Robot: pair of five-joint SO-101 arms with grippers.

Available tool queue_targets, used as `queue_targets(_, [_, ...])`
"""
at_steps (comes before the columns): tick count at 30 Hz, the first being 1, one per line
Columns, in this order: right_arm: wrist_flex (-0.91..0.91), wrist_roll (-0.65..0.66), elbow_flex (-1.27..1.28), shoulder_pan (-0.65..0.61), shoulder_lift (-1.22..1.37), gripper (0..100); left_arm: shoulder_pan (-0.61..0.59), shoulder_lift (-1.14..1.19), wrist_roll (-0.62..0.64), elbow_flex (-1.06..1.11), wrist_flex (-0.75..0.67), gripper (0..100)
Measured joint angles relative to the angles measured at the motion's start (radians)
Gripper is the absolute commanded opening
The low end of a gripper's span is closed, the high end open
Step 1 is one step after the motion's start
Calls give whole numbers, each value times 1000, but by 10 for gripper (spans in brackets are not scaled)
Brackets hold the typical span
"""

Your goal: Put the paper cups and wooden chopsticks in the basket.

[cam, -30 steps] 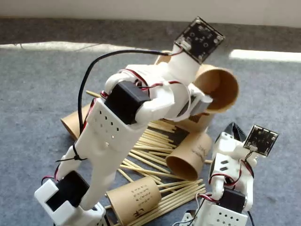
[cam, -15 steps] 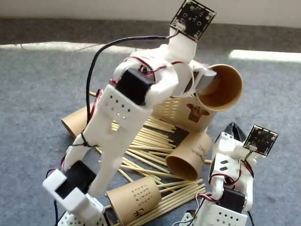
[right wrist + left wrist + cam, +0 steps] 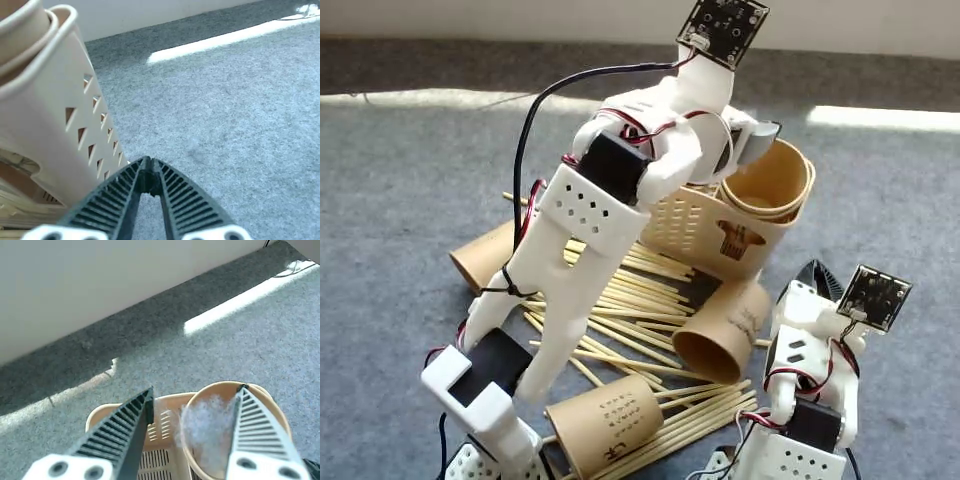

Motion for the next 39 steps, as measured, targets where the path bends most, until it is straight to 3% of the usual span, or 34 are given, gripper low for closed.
queue_targets(5, [0,0,0,0,0,11,-3,-2,0,0,3,252])
queue_targets(15, [0,0,0,0,0,11,-41,-61,0,0,176,252])
queue_targets(30, [0,0,0,0,0,11,-408,-227,0,0,588,252])
queue_targets(39, [0,0,0,0,0,11,-597,-338,0,259,605,253])
